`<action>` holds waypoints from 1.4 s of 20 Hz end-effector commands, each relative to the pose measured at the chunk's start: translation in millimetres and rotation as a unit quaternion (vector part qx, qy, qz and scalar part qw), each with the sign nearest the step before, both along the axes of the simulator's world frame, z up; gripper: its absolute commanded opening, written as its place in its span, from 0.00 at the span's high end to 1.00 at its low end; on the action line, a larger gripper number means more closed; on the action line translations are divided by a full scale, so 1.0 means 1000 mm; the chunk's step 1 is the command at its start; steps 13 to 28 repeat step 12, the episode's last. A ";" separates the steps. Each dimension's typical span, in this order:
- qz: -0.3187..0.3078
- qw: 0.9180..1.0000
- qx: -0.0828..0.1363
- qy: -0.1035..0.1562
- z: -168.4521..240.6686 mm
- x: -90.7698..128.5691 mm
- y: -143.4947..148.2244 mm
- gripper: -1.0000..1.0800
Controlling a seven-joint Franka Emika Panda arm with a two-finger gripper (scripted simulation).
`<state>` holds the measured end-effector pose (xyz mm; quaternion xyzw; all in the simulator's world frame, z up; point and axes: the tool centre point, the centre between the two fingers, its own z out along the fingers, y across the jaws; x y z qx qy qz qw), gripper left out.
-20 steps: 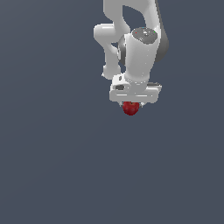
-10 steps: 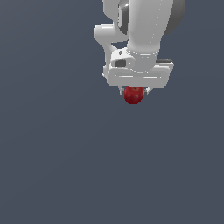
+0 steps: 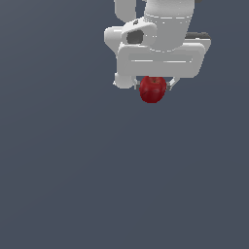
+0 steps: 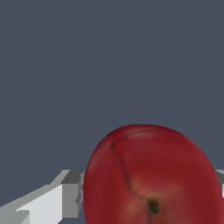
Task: Pick up the object and move it to a goal position.
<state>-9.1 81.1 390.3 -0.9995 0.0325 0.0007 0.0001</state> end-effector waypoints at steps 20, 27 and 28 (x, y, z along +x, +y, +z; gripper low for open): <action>0.000 1.000 0.000 -0.001 0.034 0.010 -0.001 1.00; 0.000 1.000 0.000 -0.001 0.034 0.010 -0.001 1.00; 0.000 1.000 0.000 -0.001 0.034 0.010 -0.001 1.00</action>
